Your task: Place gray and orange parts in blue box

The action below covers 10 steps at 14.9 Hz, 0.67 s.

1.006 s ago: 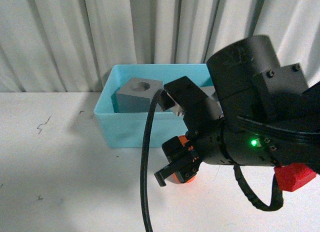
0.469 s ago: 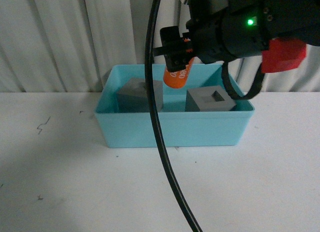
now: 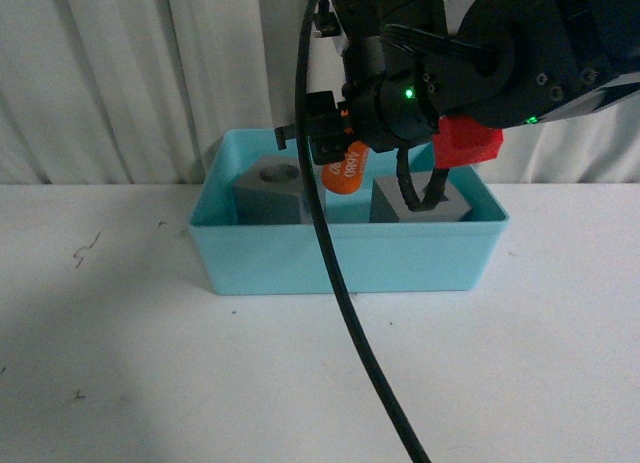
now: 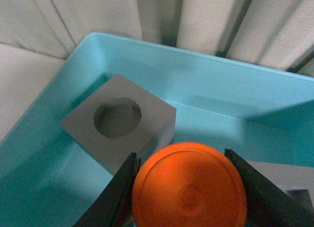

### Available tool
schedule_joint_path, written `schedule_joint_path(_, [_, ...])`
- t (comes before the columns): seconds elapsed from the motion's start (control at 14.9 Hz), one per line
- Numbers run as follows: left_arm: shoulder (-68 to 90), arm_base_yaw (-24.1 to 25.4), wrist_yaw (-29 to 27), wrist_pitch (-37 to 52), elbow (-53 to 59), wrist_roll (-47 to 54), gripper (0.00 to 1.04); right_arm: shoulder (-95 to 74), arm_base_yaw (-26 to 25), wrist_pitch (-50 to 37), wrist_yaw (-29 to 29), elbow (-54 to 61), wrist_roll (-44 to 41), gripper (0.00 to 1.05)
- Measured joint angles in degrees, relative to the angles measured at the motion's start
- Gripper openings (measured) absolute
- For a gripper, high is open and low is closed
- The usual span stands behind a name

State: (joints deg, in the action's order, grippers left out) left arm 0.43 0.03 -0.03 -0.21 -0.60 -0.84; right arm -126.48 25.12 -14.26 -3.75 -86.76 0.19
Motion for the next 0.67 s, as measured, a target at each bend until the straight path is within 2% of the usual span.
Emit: schedule_joint_path(0.67, [0.0, 0.0, 0.0, 0.0, 0.0, 0.0, 0.98, -4.7, -0.1, 4.2, -4.0, -3.8, 4.0, 0.48])
